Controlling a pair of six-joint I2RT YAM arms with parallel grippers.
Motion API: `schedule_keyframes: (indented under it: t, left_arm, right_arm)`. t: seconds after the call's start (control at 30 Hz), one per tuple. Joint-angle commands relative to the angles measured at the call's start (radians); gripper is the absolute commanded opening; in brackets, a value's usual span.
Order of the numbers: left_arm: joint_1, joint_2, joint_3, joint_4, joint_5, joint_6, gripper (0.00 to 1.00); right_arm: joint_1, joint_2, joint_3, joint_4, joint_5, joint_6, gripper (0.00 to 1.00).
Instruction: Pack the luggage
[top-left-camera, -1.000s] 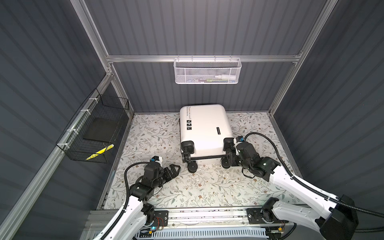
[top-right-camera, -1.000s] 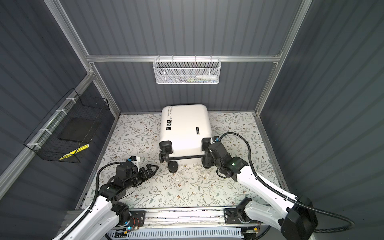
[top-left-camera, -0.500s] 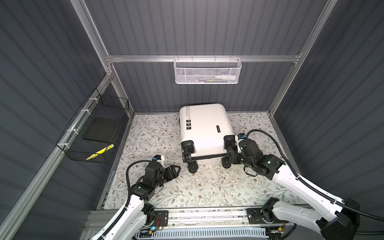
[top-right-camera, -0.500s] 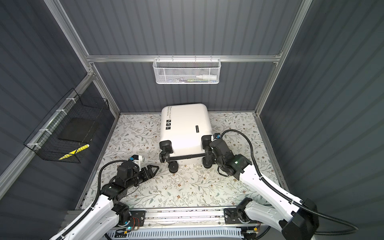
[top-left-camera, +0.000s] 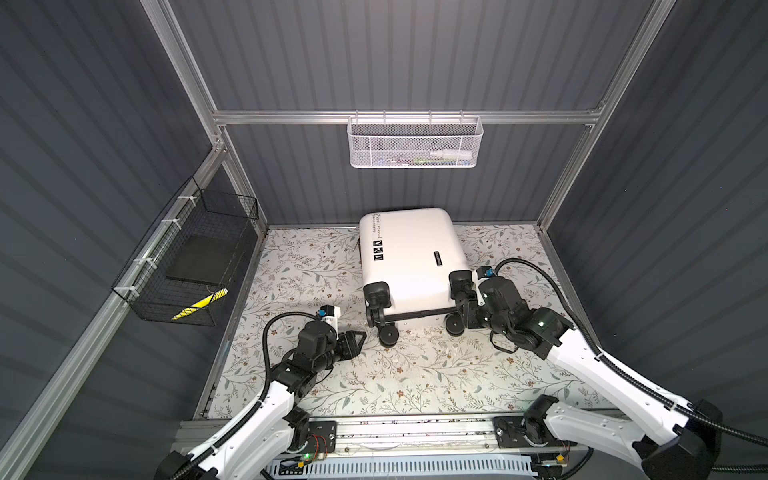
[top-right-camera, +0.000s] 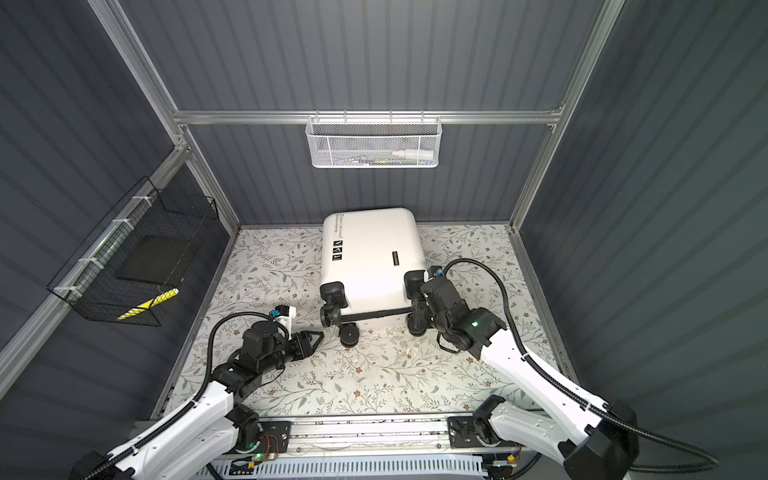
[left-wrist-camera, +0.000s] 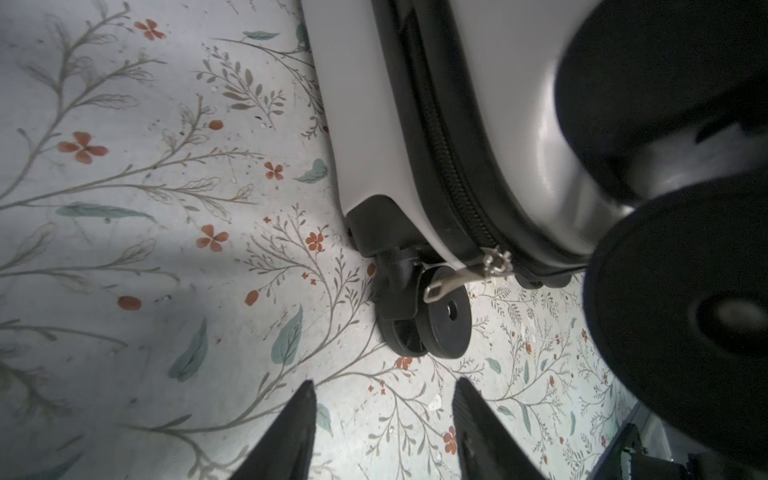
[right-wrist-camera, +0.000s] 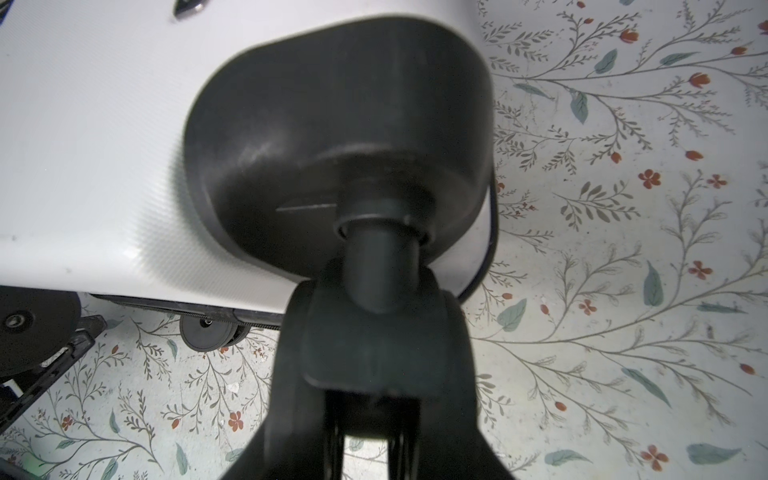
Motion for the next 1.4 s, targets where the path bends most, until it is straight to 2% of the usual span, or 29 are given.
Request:
schedule_keyframes:
  t: [0.0,0.2,0.47,0.83,1.37]
  left_arm:
    - [-0.047,0.021,0.0,0.058,-0.045,0.065,0.51]
    - [-0.119,0.09,0.006,0.125,-0.109,0.089,0.44]
    - [-0.132,0.105,-0.02,0.218,-0.177,0.089,0.35]
    - [-0.132,0.199,-0.025,0.364,-0.166,0.12,0.29]
    - [-0.131,0.277,-0.048,0.488,-0.18,0.138,0.21]
  right_arm:
    - [0.0,-0.017,0.043,-0.001,0.0,-0.012,0.06]
    - [0.001,-0.024,0.027,-0.003,0.001,0.012,0.06]
    - [0.0,-0.028,0.019,-0.021,0.004,0.025,0.06]
    - [0.001,-0.022,0.025,-0.045,0.0,0.045,0.06]
    - [0.001,-0.006,0.054,-0.087,0.01,0.051,0.05]
